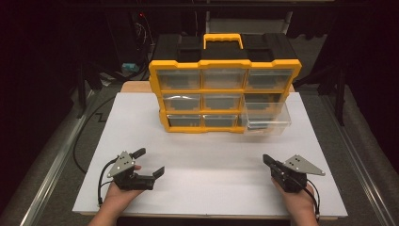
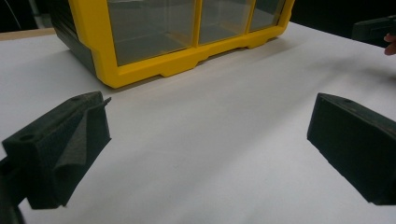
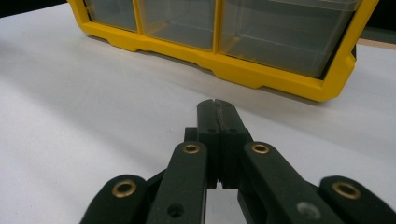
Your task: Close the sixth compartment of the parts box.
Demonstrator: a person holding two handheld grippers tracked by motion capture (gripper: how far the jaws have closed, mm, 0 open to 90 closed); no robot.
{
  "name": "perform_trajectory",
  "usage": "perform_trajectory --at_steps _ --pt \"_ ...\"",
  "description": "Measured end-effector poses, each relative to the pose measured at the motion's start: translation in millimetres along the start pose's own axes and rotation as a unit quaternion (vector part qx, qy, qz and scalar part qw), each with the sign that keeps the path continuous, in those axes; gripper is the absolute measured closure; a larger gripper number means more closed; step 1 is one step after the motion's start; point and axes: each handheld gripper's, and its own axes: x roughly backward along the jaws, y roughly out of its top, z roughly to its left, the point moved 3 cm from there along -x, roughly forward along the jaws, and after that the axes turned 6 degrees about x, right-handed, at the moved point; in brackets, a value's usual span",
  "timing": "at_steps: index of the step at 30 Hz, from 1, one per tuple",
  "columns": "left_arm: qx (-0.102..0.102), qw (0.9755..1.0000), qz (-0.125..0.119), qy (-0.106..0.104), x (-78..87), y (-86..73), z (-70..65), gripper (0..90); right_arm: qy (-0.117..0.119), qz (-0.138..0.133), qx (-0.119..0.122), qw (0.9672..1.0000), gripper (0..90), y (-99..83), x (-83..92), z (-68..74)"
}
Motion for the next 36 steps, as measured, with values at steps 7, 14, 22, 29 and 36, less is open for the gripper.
perform_trajectory --at_steps 7,14,22,29,36 --pt "-0.001 1.0 -0.001 0.0 -0.4 0.3 0.6 0.4 0.001 -0.007 0.005 1.0 90.0 1.6 -3.3 3.7" --pt "-0.001 1.0 -0.003 -0.003 -0.4 0.5 0.2 0.4 0.0 -0.02 0.006 0.9998 90.0 6.6 -6.7 8.8" --pt "-0.002 1.0 -0.004 -0.005 -0.2 0.5 0.2 0.4 -0.009 -0.035 0.01 0.9993 90.0 15.8 -8.7 11.4" --pt "-0.004 0.9999 -0.005 -0.009 1.1 1.5 0.2 0.4 -0.014 -0.047 0.012 0.9987 90.0 26.6 -8.1 10.8" --pt "-0.004 0.9999 -0.005 -0.011 1.3 1.6 0.0 0.4 -0.022 -0.058 0.017 0.9979 90.0 37.0 -6.5 9.4"
